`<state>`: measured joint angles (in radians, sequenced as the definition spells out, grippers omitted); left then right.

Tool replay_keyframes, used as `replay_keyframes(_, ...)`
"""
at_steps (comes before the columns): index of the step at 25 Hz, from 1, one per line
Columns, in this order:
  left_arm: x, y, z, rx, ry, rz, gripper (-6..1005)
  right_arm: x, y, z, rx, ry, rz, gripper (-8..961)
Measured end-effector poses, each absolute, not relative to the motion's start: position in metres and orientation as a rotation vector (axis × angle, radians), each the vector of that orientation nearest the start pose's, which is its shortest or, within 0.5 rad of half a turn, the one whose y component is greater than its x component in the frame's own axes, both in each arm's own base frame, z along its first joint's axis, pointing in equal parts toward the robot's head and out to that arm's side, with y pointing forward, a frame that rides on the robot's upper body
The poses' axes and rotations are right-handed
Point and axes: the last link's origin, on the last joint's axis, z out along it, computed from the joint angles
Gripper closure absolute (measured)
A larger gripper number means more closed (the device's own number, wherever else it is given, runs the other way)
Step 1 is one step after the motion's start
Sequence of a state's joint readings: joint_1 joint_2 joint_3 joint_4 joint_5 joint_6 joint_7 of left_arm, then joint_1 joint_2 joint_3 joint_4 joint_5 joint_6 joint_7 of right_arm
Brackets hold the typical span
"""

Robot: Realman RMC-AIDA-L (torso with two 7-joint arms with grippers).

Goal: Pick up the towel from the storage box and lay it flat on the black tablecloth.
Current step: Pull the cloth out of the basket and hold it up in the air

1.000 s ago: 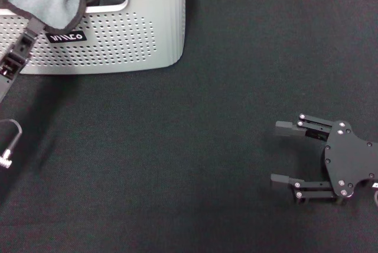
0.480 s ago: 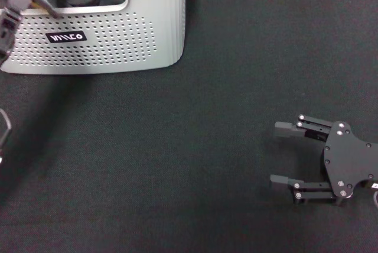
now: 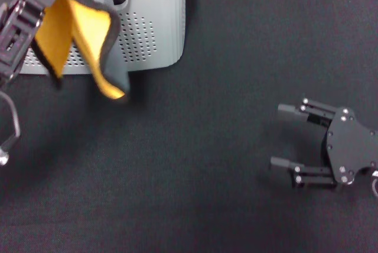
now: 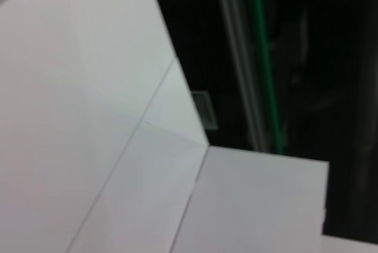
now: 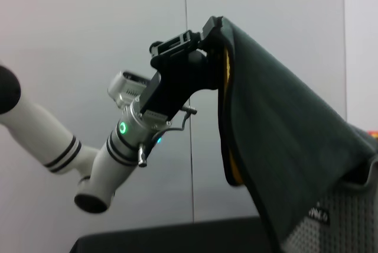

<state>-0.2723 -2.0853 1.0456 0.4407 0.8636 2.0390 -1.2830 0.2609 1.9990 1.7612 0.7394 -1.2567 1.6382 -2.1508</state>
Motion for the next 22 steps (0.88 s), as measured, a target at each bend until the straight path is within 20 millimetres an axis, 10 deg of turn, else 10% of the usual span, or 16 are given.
replay_keyframes(22,-0.21,0.224,0.043,-1.989,-0.161,-2.087,996,0.177,0.278,-0.003,-2.596,-0.258,1.437,202)
